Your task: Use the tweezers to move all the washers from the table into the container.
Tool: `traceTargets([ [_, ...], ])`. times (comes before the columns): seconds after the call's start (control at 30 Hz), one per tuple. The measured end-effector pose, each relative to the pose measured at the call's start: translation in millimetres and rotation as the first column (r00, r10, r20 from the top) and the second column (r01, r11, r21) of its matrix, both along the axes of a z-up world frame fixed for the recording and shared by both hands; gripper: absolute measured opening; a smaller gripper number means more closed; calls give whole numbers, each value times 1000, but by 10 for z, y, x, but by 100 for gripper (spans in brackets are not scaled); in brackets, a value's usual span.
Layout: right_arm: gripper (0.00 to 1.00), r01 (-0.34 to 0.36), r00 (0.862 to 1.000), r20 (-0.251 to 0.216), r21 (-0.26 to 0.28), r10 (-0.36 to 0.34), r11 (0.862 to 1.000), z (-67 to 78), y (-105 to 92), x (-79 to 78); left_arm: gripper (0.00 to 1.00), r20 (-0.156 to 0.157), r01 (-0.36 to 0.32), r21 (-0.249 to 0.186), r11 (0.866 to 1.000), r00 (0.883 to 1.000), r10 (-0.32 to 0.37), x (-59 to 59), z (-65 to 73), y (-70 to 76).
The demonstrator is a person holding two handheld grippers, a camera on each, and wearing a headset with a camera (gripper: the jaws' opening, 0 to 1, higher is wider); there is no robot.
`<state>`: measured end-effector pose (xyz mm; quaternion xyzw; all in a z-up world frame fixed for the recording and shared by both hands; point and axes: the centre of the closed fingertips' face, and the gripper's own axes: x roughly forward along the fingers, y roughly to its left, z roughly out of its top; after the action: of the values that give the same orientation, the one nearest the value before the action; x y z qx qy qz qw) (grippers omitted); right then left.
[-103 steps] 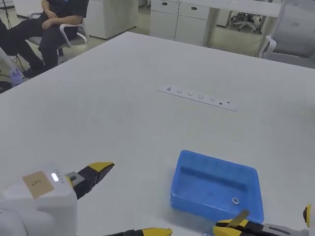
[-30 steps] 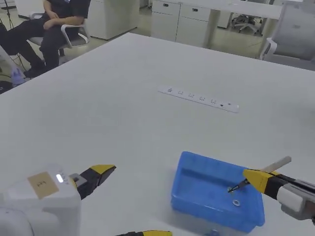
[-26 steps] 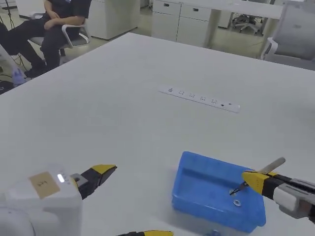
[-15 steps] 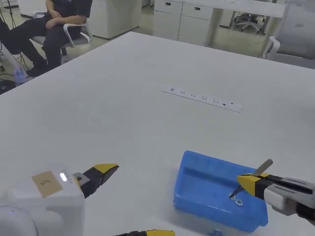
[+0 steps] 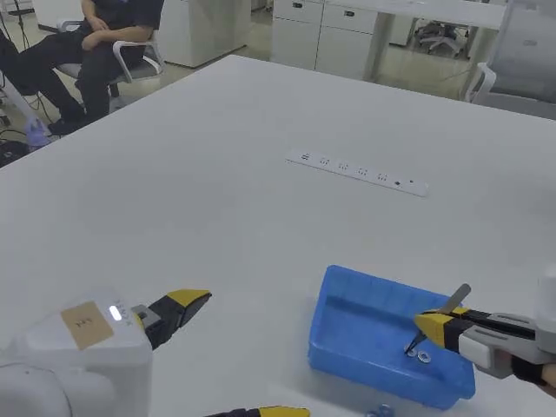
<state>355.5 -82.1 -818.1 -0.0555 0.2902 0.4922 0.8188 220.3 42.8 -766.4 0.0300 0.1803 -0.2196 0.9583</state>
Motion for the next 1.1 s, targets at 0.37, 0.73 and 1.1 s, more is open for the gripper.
traceTargets([
  [0.37,3,-16,1000,5,-10,16,1000,-2,29,-19,85,0,1,-4,1000,1000,-1,2,3,-12],
  [0.73,3,-52,999,9,-29,52,998,-34,74,-66,85,-1,5,0,1000,1000,-5,-4,-4,-19],
  [1.1,4,-67,995,72,48,64,997,290,108,-207,85,-6,11,3,1000,1000,-11,-13,-14,-27],
])
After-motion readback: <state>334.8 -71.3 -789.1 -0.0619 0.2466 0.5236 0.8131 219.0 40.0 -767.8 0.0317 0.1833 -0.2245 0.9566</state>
